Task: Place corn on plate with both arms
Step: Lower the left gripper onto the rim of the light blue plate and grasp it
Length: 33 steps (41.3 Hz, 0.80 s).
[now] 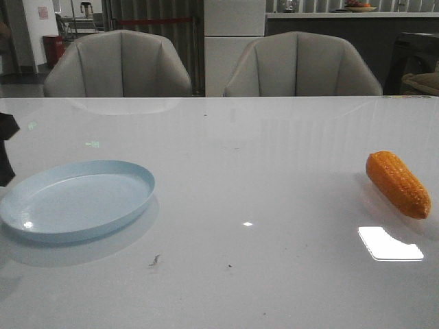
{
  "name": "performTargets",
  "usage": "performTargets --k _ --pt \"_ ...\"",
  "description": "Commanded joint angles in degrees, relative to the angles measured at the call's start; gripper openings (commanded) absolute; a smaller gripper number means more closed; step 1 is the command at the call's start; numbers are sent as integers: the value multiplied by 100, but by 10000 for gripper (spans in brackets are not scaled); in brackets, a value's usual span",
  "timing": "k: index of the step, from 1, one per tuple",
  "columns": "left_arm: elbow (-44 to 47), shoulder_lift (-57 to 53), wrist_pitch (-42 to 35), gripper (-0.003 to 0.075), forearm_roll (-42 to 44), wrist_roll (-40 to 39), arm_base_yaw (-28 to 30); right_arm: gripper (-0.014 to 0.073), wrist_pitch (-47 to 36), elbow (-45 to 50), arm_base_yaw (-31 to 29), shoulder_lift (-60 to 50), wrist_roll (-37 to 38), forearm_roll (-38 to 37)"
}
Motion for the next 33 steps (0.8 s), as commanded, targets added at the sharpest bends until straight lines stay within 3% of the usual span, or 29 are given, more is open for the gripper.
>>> performTargets --k 1,20,22,25,27,28,31,33 --pt "-217 -77 -200 454 -75 99 -219 536 -292 -201 13 -64 -12 109" --pt "-243 560 -328 440 -118 87 -368 536 -125 -201 13 -64 -12 109" --pt "-243 586 -319 395 -170 87 -368 536 -125 -201 13 -64 -12 109" --pt "-243 586 -319 251 -182 87 -368 536 -112 -201 13 -64 -12 109" --pt "-243 586 -304 94 -182 87 -368 536 -97 -201 13 -64 -12 109" --pt "-243 586 -306 69 -182 87 -368 536 -89 -201 13 -64 -12 109" --pt "-243 586 -306 120 -182 34 -368 536 -66 -201 13 -64 -12 109" --pt "-243 586 -306 90 -182 12 -368 536 -59 -201 13 -64 -12 109"
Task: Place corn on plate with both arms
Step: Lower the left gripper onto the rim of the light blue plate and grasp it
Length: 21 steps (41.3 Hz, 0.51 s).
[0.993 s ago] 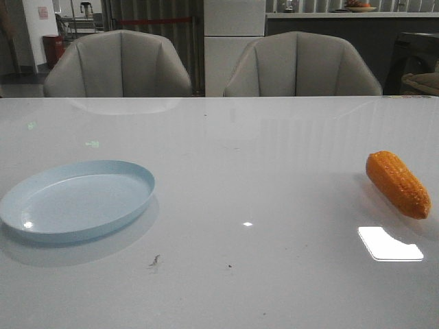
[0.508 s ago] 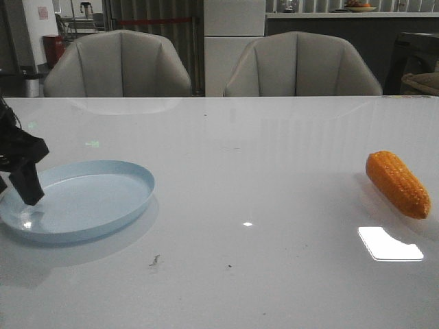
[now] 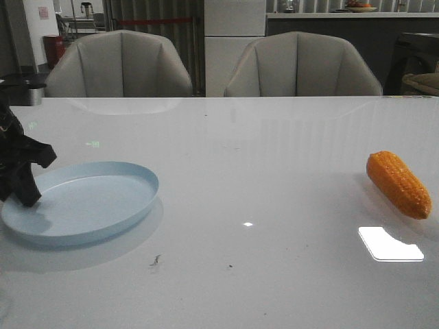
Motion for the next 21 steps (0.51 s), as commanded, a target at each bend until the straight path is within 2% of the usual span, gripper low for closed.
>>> performTargets --k 1,21 --pt "-86 -146 20 85 25 -22 -26 536 -253 -201 13 -64 -12 109" --pt "-86 -319 305 89 25 -179 -16 536 -229 -201 13 -64 -12 109"
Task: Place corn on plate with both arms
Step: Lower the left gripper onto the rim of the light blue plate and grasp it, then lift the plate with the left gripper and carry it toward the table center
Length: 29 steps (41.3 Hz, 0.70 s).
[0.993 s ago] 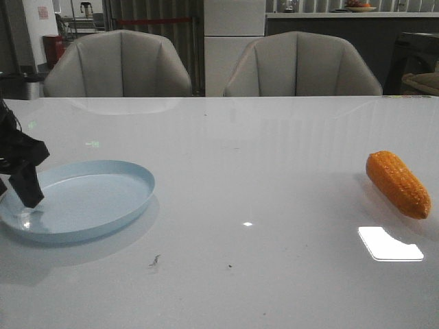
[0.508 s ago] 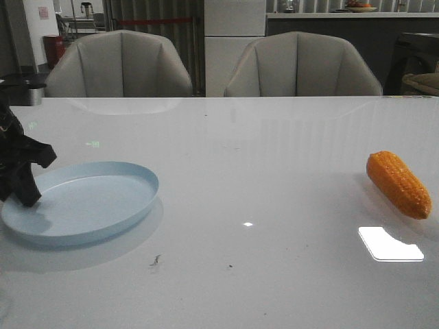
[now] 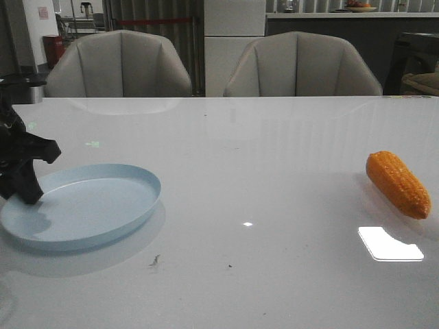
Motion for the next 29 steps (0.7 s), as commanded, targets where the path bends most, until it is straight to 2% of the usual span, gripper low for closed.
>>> performTargets --k 1,9,22,29 --pt "-75 -344 209 89 100 14 -16 536 -262 -201 13 -64 -12 109" --pt "-448 -711 264 89 14 14 -16 536 -262 -201 13 -64 -12 109" --pt "-1504 -942 852 89 -1110 14 -90 536 -223 -201 13 -64 -12 113" --pt "-1869 -942 1036 89 -1317 14 -366 536 -219 -201 13 -64 -12 118"
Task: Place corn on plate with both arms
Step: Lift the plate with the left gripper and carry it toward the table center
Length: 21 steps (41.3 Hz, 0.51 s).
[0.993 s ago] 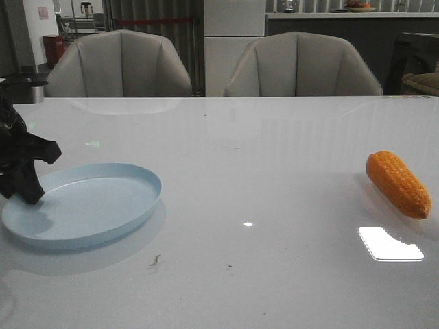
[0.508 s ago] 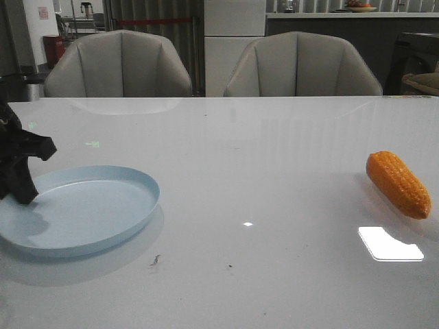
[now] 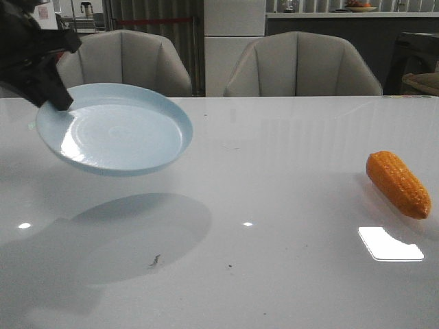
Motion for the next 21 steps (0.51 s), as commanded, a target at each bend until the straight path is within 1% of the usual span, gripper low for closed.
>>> performTargets --k 1,13,21 --pt "-337 -334 -46 89 -375 -8 -238 536 -254 -201 13 -64 -12 120" --pt "-363 -248 -151 89 -618 -8 -1011 536 -254 -201 13 -64 -12 268" --pt "-363 166 -131 89 -634 -8 -1465 536 -254 -201 13 -64 -12 268"
